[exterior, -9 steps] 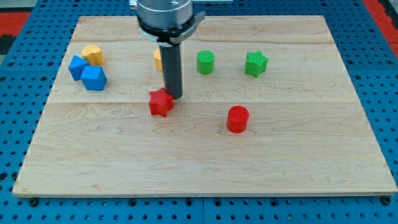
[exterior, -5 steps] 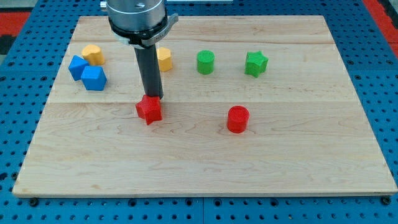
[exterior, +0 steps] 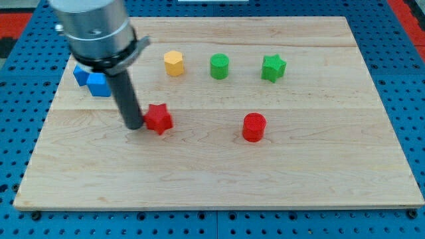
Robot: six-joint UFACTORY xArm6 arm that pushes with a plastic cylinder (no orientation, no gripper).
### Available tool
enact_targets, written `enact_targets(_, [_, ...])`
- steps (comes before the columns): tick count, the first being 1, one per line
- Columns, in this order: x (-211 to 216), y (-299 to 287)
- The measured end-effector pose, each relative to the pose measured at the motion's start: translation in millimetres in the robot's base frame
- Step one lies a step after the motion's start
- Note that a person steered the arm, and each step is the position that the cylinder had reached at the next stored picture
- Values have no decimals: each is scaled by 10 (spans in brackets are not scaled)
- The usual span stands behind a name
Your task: Slightly push the red star towards the center
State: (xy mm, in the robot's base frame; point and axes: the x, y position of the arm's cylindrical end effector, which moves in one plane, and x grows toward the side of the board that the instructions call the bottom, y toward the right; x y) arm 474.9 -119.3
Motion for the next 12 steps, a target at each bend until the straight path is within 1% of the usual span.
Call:
enact_targets(1, [-223, -154])
enact_targets(2, [-584, 479])
enact_targets(3, [-157, 306])
enact_targets(4, [-581, 317])
enact_targets(5, [-668, -700])
enact_targets(6, [399, -1009])
enact_targets(7, [772, -599])
enact_targets(8, [558, -127])
enact_targets(9, [417, 173])
enact_targets(10, [352, 228])
enact_targets(11, [322, 412])
enact_targets(12, [360, 326])
